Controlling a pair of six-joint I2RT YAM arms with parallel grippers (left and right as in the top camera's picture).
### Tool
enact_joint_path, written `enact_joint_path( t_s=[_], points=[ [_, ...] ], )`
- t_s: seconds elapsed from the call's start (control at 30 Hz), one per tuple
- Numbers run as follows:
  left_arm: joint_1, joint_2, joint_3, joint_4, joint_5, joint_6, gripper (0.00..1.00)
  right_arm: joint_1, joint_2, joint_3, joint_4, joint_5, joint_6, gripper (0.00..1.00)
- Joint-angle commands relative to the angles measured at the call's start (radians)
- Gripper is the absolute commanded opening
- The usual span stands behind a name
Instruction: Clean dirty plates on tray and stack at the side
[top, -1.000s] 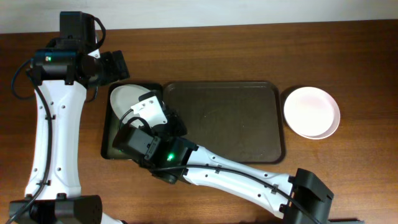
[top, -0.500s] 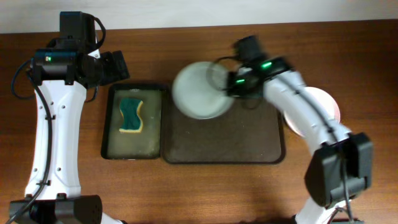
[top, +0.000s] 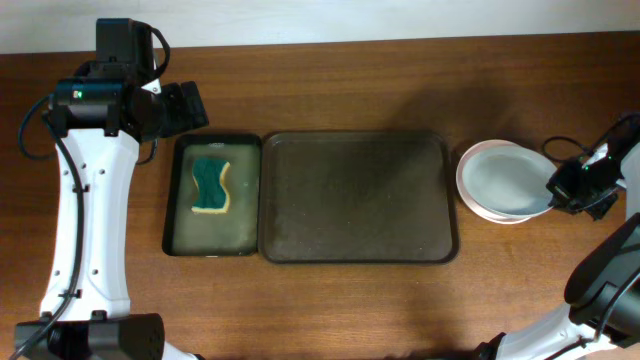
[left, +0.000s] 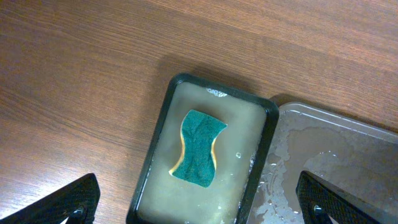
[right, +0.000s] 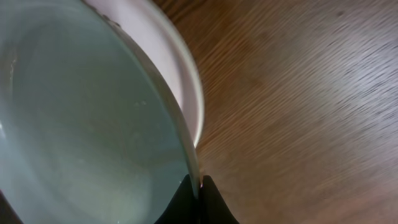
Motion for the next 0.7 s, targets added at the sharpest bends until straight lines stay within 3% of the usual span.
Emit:
enact_joint_path(
  t_s=[0.0,0.27,0.37,0.4,0.43,0.47,0.57,0.67],
  points=[
    [0.002,0.000,0.001,0.002,0.003,-0.010,0.99,-0.001,-0.002,-0.027,0.043,0.039,-0.011,0.04],
    [0.002,0.000,0.001,0.002,0.003,-0.010,0.99,0.039,0.000,-0.034,0.082,0.023,-0.011,0.04],
    [0.002,0.000,0.001,0.002,0.003,-0.010,0.99,0.055,0.000,-0.034,0.079,0.023,-0.011,0.10],
    [0.002,0.000,0.001,0.002,0.003,-0.010,1.00,0.059,0.001,-0.034,0.077,0.023,-0.011,0.16],
    [0.002,0.000,0.001,0.002,0.003,-0.010,0.99,0.060,0.000,-0.034,0.076,0.023,-0.011,0.37],
    [0.002,0.000,0.001,0.002,0.003,-0.010,0.99,0.060,0.001,-0.034,0.064,0.023,-0.011,0.50],
    [0.002,0.000,0.001,0.001,0.003,-0.010,0.99,0.060,0.001,-0.034,0.043,0.023,-0.011,0.64],
    [0.002,0.000,0.001,0.002,0.003,-0.010,0.99,0.073,0.001,-0.034,0.024,-0.067,-0.084,0.70]
  ],
)
